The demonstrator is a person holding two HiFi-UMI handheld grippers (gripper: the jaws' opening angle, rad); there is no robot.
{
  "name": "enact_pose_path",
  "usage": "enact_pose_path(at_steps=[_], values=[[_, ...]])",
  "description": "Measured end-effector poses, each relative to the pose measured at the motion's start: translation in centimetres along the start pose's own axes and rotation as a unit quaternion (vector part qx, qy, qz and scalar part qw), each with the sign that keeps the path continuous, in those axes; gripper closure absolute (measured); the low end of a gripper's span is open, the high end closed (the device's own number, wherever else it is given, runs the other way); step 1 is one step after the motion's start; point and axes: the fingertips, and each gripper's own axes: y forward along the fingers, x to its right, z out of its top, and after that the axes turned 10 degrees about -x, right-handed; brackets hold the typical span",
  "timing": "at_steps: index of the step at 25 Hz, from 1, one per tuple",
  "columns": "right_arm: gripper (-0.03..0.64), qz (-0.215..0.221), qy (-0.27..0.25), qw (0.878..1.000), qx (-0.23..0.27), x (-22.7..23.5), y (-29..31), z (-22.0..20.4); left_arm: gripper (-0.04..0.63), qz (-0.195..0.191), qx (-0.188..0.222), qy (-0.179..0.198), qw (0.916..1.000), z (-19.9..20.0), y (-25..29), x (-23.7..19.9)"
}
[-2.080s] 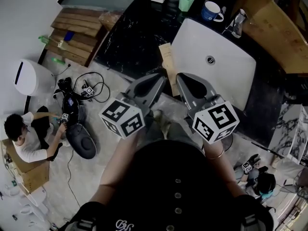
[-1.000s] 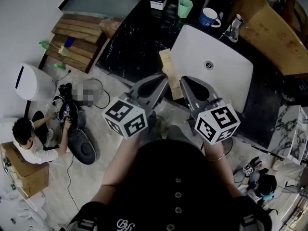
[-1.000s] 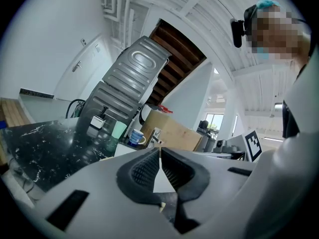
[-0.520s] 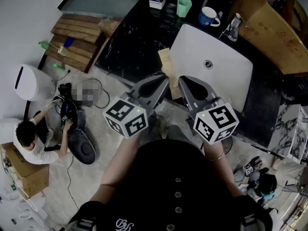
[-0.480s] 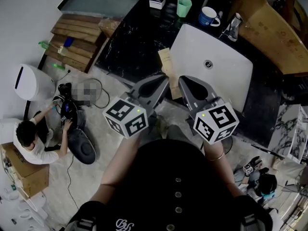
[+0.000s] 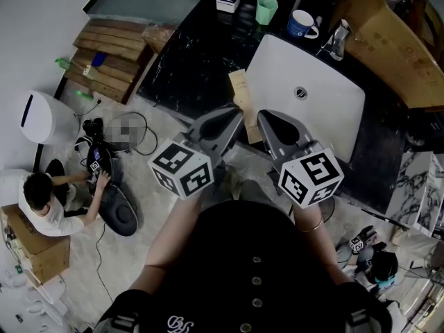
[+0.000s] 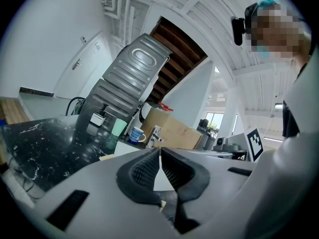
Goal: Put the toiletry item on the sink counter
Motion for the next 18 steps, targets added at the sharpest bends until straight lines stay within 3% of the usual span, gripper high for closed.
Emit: enact_pose_path(at_steps=[18], values=[[0.612, 0.009, 0.013, 1.000, 0.003, -0.04, 0.33, -0.12, 0.575, 0.000, -0.002, 0.003, 1.0000, 0.04, 0.04, -0.23]])
